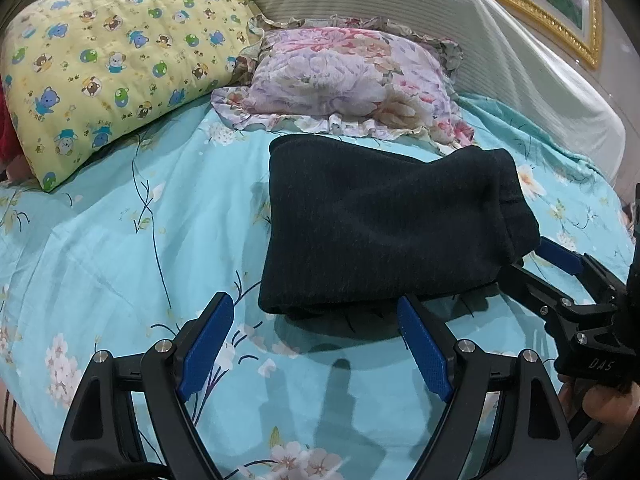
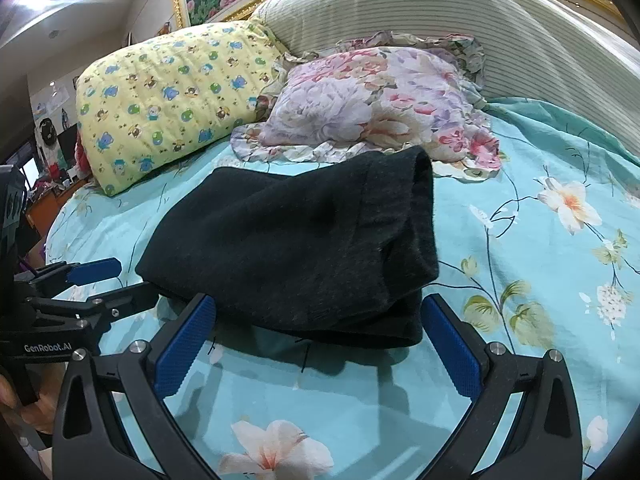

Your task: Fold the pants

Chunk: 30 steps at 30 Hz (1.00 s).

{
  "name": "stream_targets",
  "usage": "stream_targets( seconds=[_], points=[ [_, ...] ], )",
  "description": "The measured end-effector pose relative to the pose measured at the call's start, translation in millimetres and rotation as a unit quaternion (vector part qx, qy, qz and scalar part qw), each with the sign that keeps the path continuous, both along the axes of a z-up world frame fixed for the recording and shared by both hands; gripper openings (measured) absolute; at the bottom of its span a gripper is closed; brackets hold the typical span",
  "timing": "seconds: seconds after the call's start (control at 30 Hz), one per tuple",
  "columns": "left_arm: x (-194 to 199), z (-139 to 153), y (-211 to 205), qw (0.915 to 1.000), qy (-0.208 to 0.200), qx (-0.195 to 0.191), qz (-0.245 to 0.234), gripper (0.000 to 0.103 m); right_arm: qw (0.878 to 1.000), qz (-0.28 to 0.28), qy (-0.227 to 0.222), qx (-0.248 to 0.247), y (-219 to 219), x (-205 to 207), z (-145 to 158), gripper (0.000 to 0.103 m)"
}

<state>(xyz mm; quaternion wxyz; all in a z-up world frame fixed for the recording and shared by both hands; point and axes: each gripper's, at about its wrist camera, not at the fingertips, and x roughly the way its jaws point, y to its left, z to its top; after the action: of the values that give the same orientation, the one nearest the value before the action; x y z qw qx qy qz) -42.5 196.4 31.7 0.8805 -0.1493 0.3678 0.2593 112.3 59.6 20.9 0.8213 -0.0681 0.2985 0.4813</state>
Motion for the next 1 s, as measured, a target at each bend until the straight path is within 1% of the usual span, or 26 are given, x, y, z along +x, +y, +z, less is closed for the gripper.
stream_targets(
  seconds=[0.1, 0.4, 0.63, 1.0],
  points=[
    [0, 2, -1, 1.0, -0.005, -0.002, -0.004, 0.084, 1.0, -0.004, 0.0, 0.004, -2, 2, 2, 0.102],
    [-1, 8, -3, 0.9998, -0.016, 0.009, -0.011, 0.084, 1.0, -0.01, 0.007, 0.007, -5, 6, 2, 0.102],
    [1, 14, -6, 0.9993, -0.026, 0.021, -0.016, 0.084, 1.0, -0.012, 0.003, 0.011, -7, 7, 4, 0.102],
    [9, 14, -4, 0.9992, -0.027, 0.02, -0.021, 0.083, 1.0, -0.012, 0.003, 0.017, -7, 12, 8, 0.102]
  ],
)
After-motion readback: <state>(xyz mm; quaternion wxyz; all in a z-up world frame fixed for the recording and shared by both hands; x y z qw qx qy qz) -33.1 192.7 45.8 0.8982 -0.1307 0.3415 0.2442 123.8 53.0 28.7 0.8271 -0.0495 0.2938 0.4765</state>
